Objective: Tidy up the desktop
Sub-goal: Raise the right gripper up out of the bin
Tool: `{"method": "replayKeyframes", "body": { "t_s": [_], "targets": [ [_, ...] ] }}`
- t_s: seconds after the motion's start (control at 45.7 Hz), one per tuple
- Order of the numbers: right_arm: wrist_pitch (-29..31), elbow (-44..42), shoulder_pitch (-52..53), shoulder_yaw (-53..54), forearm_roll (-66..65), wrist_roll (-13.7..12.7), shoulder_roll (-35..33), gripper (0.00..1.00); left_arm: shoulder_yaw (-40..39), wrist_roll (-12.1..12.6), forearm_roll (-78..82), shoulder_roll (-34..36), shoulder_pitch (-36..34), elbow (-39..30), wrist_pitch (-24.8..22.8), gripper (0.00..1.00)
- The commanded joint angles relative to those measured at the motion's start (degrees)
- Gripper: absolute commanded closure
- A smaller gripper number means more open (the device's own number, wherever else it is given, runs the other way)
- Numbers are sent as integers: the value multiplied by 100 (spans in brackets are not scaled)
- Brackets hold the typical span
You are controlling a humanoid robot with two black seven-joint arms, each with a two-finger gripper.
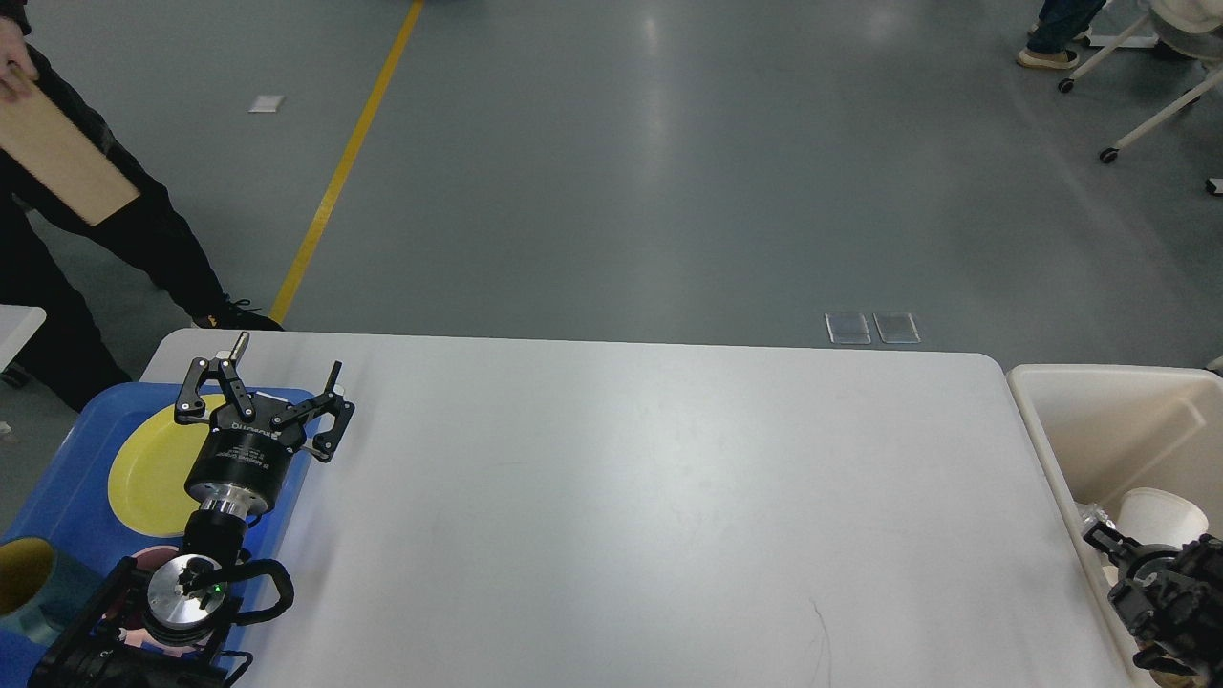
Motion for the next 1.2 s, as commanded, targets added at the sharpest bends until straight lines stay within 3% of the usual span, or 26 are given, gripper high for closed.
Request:
{"method": "replayKeyframes", "body": {
  "t_s": [0.0,0.306,0.656,0.963,1.072,1.181],
  "targets": [
    [-65,11,3,5,0,-4,-3,0,0,0,0,1,0,0,0,3],
    [14,151,345,40,9,22,-292,0,0,0,0,1,0,0,0,3],
    [173,1654,2129,329,27,48,-1189,0,0,0,0,1,0,0,0,3],
    [164,1821,2104,5679,0,75,-1137,0,0,0,0,1,0,0,0,3],
    [208,1918,1779,7613,0,92,-838,0,0,0,0,1,0,0,0,3],
    [295,2593,1122,9740,-70,189,-566,0,0,0,0,-8,0,0,0,3]
  ]
}}
